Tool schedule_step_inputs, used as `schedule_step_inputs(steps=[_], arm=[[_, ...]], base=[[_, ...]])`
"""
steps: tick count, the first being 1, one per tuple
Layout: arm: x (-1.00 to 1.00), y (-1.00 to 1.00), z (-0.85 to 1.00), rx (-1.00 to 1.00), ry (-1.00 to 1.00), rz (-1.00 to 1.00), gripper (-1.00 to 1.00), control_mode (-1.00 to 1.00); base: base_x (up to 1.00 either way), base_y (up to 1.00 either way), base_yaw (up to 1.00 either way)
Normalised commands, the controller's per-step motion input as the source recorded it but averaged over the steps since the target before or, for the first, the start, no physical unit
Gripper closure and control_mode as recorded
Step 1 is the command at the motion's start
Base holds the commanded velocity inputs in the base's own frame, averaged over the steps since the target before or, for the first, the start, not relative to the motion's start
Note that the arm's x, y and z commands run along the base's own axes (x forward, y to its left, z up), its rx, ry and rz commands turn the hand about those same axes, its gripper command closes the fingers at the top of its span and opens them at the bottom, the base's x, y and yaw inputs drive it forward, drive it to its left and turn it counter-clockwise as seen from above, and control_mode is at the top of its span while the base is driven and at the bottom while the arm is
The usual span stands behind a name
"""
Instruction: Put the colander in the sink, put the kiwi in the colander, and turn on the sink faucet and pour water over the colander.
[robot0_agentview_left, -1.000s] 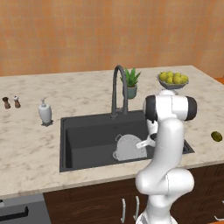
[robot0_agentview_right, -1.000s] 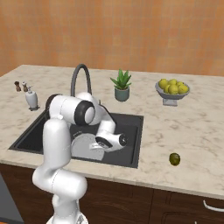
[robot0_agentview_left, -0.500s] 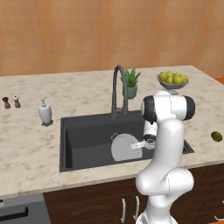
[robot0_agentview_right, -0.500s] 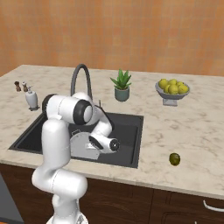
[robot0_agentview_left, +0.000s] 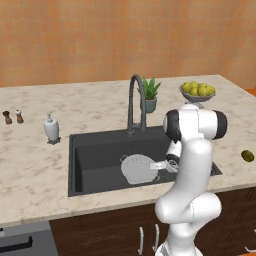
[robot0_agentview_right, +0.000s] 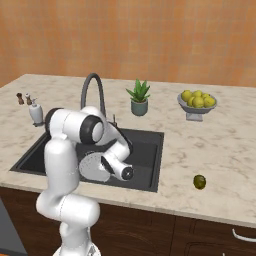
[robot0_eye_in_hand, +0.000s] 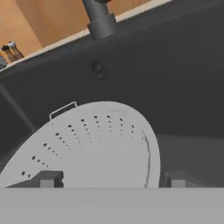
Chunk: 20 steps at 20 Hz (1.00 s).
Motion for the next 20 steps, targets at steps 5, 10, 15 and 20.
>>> schedule_step_inputs(steps=[5, 10, 15, 20], arm=[[-0.15, -0.02, 0.64, 0.07, -0.14, -0.03, -1.0, -1.0], [-0.49, -0.08, 0.99, 0.11, -0.25, 0.0, -1.0, -1.0], [-0.43, -0.04, 1.0, 0.02, -0.05, 0.0, -1.0, -1.0], [-0.27, -0.28, 1.0, 0.0, 0.0, 0.0, -1.0, -1.0]], base=[[0.0, 0.0, 0.0], [0.0, 0.0, 0.0], [0.0, 0.0, 0.0], [0.0, 0.0, 0.0]])
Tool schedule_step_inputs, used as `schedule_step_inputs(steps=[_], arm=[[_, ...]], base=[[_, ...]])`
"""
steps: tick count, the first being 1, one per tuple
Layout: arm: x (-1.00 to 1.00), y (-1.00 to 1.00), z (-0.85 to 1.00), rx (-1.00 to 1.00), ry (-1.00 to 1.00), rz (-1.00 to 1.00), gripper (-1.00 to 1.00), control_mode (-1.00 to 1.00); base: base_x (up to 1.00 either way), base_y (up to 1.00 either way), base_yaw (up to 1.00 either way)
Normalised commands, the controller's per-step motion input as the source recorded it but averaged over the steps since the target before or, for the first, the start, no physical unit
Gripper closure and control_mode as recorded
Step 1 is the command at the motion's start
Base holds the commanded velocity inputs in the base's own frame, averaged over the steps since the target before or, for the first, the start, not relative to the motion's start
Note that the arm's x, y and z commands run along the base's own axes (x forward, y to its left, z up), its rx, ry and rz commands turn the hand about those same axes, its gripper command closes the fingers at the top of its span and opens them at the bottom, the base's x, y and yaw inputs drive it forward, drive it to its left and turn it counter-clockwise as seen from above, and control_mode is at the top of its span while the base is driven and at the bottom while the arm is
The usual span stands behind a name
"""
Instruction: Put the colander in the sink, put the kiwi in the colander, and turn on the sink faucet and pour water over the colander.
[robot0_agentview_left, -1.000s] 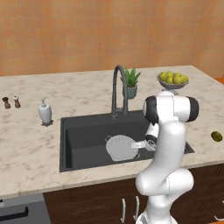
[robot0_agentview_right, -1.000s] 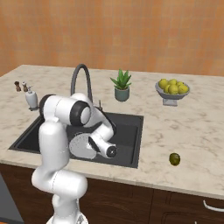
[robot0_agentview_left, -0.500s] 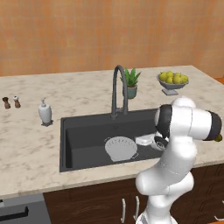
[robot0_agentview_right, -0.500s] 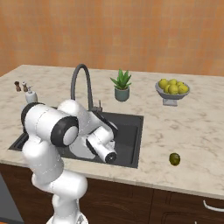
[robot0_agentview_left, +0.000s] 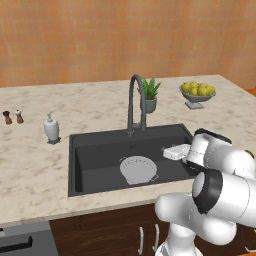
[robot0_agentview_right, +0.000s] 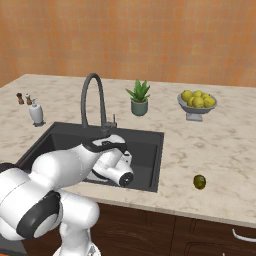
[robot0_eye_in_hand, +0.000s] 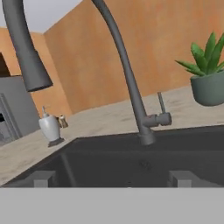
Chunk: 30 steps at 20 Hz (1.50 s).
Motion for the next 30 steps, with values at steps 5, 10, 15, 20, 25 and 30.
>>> schedule_step_inputs(steps=[5, 10, 15, 20, 25, 30], arm=[[-0.51, -0.55, 1.0, -0.01, 0.0, 0.0, -1.0, -1.0], [-1.0, -0.51, 0.89, -0.22, 0.0, 0.0, -1.0, -1.0], [-0.98, -0.55, 0.89, -0.16, 0.01, 0.01, -1.0, -1.0], [-0.67, -0.65, 0.61, -0.21, 0.28, 0.0, -1.0, -1.0], [-0.22, -0.57, 0.37, -0.18, 0.66, 0.0, -1.0, -1.0], [-0.28, -0.68, -0.01, -0.21, 0.6, -0.14, -1.0, -1.0]], base=[[0.0, 0.0, 0.0], [0.0, 0.0, 0.0], [0.0, 0.0, 0.0], [0.0, 0.0, 0.0], [0.0, 0.0, 0.0], [0.0, 0.0, 0.0]])
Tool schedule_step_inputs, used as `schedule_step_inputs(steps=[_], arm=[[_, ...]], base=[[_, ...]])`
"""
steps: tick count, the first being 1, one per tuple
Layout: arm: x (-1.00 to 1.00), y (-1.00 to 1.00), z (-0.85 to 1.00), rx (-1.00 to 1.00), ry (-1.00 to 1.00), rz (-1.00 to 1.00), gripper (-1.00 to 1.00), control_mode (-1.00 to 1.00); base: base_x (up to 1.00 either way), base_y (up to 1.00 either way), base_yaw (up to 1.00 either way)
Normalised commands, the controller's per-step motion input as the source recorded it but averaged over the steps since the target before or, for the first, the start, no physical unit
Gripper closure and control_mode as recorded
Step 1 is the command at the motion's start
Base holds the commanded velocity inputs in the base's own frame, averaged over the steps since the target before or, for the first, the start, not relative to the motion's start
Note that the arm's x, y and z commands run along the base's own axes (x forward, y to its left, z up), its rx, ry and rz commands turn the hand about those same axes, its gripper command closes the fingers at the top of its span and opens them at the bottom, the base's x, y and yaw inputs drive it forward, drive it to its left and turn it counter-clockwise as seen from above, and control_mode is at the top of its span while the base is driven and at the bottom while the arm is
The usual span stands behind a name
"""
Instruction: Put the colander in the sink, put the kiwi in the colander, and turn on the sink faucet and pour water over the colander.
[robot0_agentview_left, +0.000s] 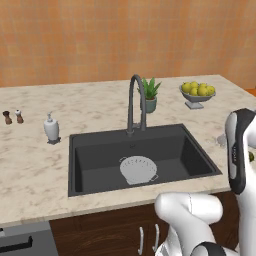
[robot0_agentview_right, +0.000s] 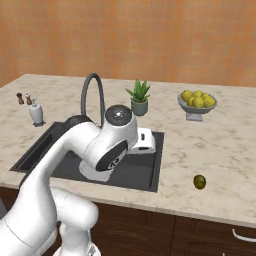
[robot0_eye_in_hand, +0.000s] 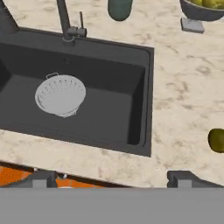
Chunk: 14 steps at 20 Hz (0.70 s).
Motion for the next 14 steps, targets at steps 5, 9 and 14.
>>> schedule_step_inputs(steps=[5, 9, 14], arm=[[-0.25, -0.74, -0.43, -0.26, 0.43, -0.21, -1.0, -1.0], [-0.05, -0.84, -0.45, -0.03, 0.07, -0.19, -1.0, -1.0], [0.07, -0.87, -0.28, 0.16, -0.06, -0.06, -1.0, -1.0]], base=[[0.0, 0.0, 0.0], [0.0, 0.0, 0.0], [0.0, 0.0, 0.0]])
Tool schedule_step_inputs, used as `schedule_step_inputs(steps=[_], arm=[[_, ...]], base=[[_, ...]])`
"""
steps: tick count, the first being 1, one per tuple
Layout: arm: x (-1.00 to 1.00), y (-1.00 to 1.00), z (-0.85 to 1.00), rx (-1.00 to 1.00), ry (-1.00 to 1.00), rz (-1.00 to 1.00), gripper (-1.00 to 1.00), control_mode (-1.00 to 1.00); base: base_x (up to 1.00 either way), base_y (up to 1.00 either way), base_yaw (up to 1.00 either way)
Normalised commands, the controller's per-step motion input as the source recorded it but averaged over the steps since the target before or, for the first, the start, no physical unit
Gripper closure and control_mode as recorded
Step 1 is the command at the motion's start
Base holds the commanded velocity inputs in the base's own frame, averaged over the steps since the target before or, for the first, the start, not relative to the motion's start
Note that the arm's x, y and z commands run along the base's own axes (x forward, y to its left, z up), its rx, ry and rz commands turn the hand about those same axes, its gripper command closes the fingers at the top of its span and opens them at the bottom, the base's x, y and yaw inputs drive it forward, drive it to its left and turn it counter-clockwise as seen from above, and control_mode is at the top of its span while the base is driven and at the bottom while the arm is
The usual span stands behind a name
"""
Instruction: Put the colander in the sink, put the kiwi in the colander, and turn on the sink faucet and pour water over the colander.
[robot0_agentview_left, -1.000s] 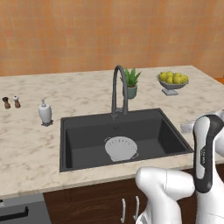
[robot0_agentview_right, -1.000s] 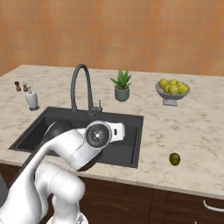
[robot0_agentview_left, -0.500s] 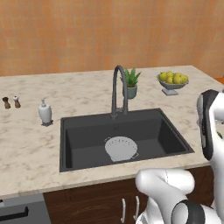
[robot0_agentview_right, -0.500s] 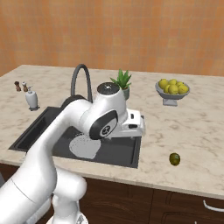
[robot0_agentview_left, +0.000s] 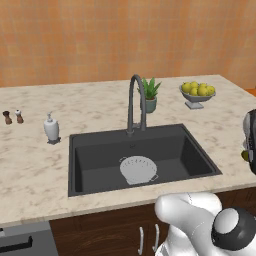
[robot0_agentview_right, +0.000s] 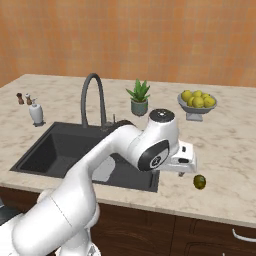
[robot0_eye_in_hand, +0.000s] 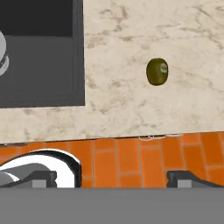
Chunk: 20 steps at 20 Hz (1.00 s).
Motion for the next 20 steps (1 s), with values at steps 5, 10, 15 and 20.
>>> schedule_step_inputs(steps=[5, 10, 15, 20], arm=[[0.23, -0.75, -0.28, 0.11, 0.0, 0.0, -1.0, -1.0], [0.35, -0.46, -0.2, 0.06, 0.0, 0.0, -1.0, -1.0], [0.54, -0.05, -0.33, 0.0, 0.0, 0.0, -1.0, -1.0], [0.59, 0.0, -0.47, 0.0, 0.02, 0.0, -1.0, -1.0]], base=[[0.0, 0.0, 0.0], [0.0, 0.0, 0.0], [0.0, 0.0, 0.0], [0.0, 0.0, 0.0]])
